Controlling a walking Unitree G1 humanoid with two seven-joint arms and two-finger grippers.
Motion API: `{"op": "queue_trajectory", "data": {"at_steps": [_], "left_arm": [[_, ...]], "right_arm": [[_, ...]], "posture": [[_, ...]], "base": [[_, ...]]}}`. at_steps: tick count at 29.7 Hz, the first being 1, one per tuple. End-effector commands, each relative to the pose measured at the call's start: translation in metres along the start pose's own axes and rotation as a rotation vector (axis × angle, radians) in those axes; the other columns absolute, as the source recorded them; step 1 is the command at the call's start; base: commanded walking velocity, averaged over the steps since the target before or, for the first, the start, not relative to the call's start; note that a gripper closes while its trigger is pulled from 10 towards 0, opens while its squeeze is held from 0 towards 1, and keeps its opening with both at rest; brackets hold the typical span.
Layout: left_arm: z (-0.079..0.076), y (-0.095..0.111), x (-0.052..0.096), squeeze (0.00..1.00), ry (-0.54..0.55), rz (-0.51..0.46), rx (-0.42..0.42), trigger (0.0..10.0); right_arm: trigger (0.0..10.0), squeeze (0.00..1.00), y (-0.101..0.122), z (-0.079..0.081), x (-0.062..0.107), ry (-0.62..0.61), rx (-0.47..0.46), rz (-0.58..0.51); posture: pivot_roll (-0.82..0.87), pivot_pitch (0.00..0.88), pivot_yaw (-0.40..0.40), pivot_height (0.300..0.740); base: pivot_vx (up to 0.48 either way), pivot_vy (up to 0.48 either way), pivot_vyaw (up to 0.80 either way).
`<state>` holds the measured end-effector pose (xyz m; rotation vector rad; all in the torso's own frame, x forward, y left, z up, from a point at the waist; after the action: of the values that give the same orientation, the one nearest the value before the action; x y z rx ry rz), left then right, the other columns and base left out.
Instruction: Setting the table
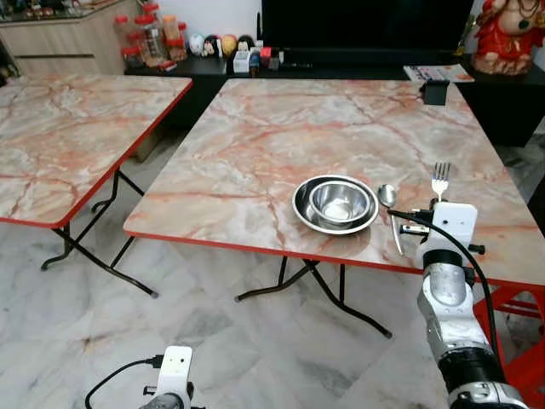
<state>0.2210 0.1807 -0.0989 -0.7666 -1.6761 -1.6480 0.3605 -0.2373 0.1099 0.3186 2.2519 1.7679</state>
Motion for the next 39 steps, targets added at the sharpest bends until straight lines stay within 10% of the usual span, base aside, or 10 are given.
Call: {"op": "queue_trajectory", "data": {"at_steps": [1, 39], "left_arm": [[0.0012, -0.0012, 0.0002, 0.00, 0.008, 0.001, 0.010, 10.0], [0.0019, -0.0025, 0.0005, 0.00, 0.007, 0.004, 0.012, 10.0]], "right_arm": [[10.0, 0.00, 0.0052, 0.0048, -0.0048, 0.000, -0.050, 0.009], [10.0, 0.00, 0.0123, 0.0077, -0.0111, -0.009, -0.118, -0.029]], "posture": [[-0.13, 0.000, 0.042, 0.740], [-0.12, 0.000, 0.042, 0.740]], "base": [[0.000, 0.000, 0.00], [0.164, 0.000, -0.24]]}}
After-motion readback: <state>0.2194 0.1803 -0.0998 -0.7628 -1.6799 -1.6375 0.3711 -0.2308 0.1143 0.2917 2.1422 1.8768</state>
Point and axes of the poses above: a point about 5 cm out from each wrist's last joint towards the gripper, its own x axis pointing back from the gripper into the wrist, its own y axis along the axis of the wrist's last joint, z = x × y, the point moved 3 cm from there along -x, pointing out of the wrist towards the gripper, and after that the axes turned 5 degrees about x, right-handed, at the moved point
